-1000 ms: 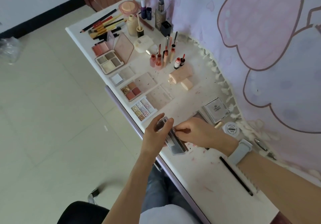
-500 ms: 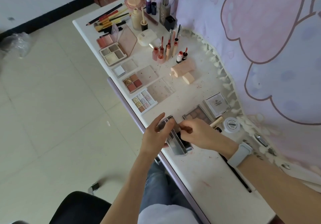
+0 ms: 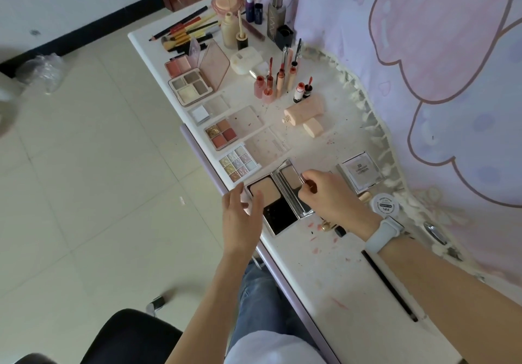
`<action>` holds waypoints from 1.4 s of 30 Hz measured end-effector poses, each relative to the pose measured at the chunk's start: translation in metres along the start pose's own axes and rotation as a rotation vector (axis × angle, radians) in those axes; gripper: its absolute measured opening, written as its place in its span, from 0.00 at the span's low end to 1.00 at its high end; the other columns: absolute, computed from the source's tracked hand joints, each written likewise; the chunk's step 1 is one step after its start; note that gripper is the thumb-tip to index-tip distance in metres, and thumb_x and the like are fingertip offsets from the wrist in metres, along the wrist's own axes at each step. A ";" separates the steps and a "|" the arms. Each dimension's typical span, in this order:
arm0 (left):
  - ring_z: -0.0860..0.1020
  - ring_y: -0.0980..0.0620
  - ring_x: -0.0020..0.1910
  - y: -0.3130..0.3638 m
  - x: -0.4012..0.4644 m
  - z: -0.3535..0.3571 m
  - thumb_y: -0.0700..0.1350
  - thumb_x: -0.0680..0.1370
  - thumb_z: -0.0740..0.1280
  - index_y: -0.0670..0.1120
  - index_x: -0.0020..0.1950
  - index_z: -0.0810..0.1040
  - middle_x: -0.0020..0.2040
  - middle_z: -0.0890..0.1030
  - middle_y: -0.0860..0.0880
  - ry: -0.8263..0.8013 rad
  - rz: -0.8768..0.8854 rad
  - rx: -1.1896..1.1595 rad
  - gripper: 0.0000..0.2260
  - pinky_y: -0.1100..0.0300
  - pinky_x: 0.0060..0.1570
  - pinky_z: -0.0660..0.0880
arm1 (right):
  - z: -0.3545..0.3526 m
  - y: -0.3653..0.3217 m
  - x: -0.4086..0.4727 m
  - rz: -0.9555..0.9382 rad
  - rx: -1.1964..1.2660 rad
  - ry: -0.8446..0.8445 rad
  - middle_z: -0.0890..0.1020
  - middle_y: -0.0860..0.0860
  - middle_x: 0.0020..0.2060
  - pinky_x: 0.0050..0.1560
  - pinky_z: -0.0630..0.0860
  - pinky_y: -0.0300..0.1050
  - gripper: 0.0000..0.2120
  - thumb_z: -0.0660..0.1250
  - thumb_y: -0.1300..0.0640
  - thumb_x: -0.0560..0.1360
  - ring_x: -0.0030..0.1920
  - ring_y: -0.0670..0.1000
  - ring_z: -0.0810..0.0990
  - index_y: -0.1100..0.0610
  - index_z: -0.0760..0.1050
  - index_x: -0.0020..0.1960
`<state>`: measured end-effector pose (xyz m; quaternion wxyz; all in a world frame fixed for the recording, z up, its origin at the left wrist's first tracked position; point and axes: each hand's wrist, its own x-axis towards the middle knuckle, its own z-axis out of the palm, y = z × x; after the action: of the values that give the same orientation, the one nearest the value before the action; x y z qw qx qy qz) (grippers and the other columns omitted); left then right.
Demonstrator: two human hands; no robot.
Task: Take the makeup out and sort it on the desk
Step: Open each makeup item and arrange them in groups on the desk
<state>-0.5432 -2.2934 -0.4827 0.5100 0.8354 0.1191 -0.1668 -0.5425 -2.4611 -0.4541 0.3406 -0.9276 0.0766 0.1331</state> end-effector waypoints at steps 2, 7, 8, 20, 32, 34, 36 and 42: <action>0.62 0.50 0.66 -0.007 -0.003 0.001 0.58 0.73 0.66 0.46 0.74 0.58 0.71 0.61 0.49 0.018 0.128 0.242 0.34 0.55 0.65 0.64 | 0.002 0.000 0.001 -0.024 -0.050 0.014 0.77 0.57 0.32 0.34 0.71 0.48 0.08 0.60 0.60 0.74 0.32 0.55 0.74 0.64 0.73 0.43; 0.45 0.50 0.71 -0.024 -0.005 0.003 0.73 0.63 0.63 0.49 0.75 0.40 0.76 0.45 0.53 -0.112 0.299 0.733 0.53 0.51 0.70 0.51 | 0.007 0.002 0.003 -0.053 -0.100 -0.020 0.79 0.55 0.34 0.37 0.76 0.47 0.07 0.60 0.57 0.76 0.34 0.54 0.78 0.61 0.74 0.45; 0.44 0.51 0.71 -0.028 -0.004 0.004 0.73 0.62 0.63 0.49 0.75 0.38 0.76 0.44 0.54 -0.136 0.309 0.773 0.55 0.51 0.70 0.50 | 0.008 0.002 0.003 -0.052 -0.097 -0.027 0.79 0.55 0.34 0.37 0.76 0.47 0.07 0.60 0.57 0.76 0.34 0.54 0.78 0.60 0.73 0.45; 0.46 0.55 0.70 -0.035 0.002 0.003 0.65 0.65 0.70 0.49 0.75 0.39 0.74 0.51 0.52 -0.083 0.335 0.762 0.53 0.53 0.66 0.52 | 0.005 0.013 0.012 -0.038 0.155 -0.096 0.66 0.47 0.25 0.26 0.63 0.31 0.13 0.58 0.62 0.77 0.22 0.40 0.65 0.58 0.66 0.34; 0.56 0.44 0.71 -0.013 0.002 0.014 0.58 0.68 0.71 0.49 0.72 0.62 0.72 0.63 0.45 0.061 0.415 0.558 0.36 0.46 0.67 0.54 | -0.025 0.057 0.011 0.156 -0.510 0.168 0.68 0.62 0.64 0.59 0.68 0.56 0.19 0.61 0.57 0.75 0.64 0.64 0.65 0.60 0.69 0.65; 0.57 0.44 0.72 -0.005 0.006 0.020 0.58 0.69 0.70 0.49 0.72 0.62 0.72 0.63 0.46 0.045 0.421 0.540 0.35 0.45 0.67 0.54 | -0.026 0.060 0.016 0.248 -0.543 0.091 0.64 0.61 0.67 0.60 0.67 0.58 0.21 0.60 0.55 0.75 0.66 0.64 0.62 0.58 0.66 0.67; 0.57 0.43 0.71 0.003 0.010 0.023 0.58 0.70 0.69 0.48 0.72 0.63 0.71 0.63 0.45 0.037 0.432 0.525 0.34 0.44 0.67 0.53 | -0.025 0.062 0.019 0.300 -0.537 0.038 0.63 0.59 0.67 0.61 0.65 0.60 0.21 0.60 0.54 0.75 0.67 0.63 0.59 0.56 0.65 0.67; 0.63 0.43 0.68 0.020 0.013 0.024 0.53 0.72 0.70 0.45 0.67 0.70 0.68 0.68 0.44 0.041 0.478 0.391 0.26 0.44 0.66 0.59 | -0.031 0.060 0.022 0.220 -0.478 0.158 0.66 0.57 0.66 0.58 0.68 0.60 0.21 0.63 0.53 0.74 0.64 0.63 0.64 0.55 0.68 0.65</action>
<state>-0.5278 -2.3240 -0.4815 0.3619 0.9252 -0.1049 -0.0450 -0.5295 -2.5275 -0.4742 0.0883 -0.9753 0.1698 0.1107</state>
